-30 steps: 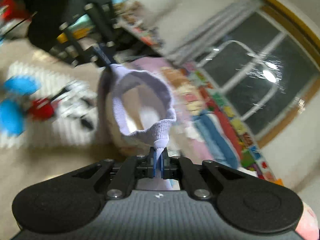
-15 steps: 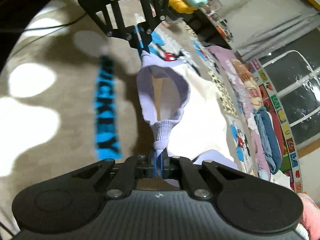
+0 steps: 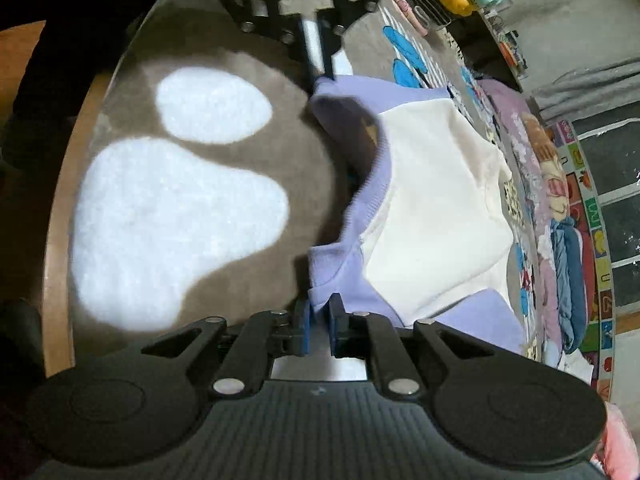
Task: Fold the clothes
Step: 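Lay the sweatshirt flat on the bed and open both grippers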
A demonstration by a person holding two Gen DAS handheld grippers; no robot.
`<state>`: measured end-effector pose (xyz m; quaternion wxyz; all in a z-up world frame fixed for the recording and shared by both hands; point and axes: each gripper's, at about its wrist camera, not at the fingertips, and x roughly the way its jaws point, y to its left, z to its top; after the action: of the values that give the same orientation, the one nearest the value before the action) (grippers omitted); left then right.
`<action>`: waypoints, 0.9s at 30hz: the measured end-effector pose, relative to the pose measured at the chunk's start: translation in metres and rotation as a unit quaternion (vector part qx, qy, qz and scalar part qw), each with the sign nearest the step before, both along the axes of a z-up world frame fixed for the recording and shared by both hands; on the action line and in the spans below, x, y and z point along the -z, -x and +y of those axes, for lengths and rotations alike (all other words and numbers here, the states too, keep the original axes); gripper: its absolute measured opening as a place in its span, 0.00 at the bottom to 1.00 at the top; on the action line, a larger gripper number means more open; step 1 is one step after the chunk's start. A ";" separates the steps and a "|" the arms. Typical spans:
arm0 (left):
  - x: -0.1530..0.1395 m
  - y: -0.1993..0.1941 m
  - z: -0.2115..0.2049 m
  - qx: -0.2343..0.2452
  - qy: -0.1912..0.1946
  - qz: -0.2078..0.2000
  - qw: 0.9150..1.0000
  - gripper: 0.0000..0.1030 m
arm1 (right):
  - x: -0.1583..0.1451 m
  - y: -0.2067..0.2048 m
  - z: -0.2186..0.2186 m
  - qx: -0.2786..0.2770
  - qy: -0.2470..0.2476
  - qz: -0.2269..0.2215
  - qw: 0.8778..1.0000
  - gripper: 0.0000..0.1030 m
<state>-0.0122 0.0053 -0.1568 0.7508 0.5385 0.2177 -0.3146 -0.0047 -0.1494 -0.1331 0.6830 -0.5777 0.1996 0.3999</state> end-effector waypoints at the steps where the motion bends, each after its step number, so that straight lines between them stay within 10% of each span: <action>1: -0.002 0.002 0.002 -0.004 0.004 0.007 1.000 0.05 | -0.005 0.003 -0.001 -0.001 -0.003 0.010 1.000 0.18; 6: -0.029 -0.006 0.014 -0.073 0.106 0.037 0.991 0.06 | -0.035 0.002 -0.009 0.023 -0.031 0.057 0.998 0.22; 8: -0.038 -0.013 0.015 -0.101 0.153 0.048 0.982 0.25 | -0.047 -0.003 -0.013 0.045 -0.058 0.069 0.995 0.22; 12: -0.052 -0.038 0.021 -0.213 0.279 0.096 0.931 0.40 | -0.075 -0.026 -0.016 0.116 -0.170 0.097 0.974 0.22; 14: -0.054 -0.049 0.033 -0.279 0.361 0.131 0.880 0.40 | -0.084 -0.039 -0.017 0.154 -0.231 0.113 0.954 0.22; 19: -0.028 -0.064 0.068 -0.425 0.530 0.230 0.697 0.40 | -0.080 -0.072 -0.026 0.260 -0.393 0.176 0.864 0.22; 22: -0.004 -0.063 0.079 -0.466 0.599 0.274 0.591 0.40 | -0.047 -0.076 -0.016 0.286 -0.391 0.189 0.854 0.22; 24: 0.003 -0.058 0.077 -0.475 0.626 0.272 0.556 0.40 | -0.026 -0.071 -0.008 0.291 -0.374 0.189 0.860 0.22; 27: 0.000 -0.055 0.065 -0.478 0.621 0.246 0.571 0.30 | -0.005 -0.042 0.003 0.270 -0.346 0.142 0.887 0.26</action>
<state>0.0431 0.0703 -0.1564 0.8593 -0.3403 0.3713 -0.0886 0.0371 -0.1460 -0.1286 0.8855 -0.1655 0.2917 0.3216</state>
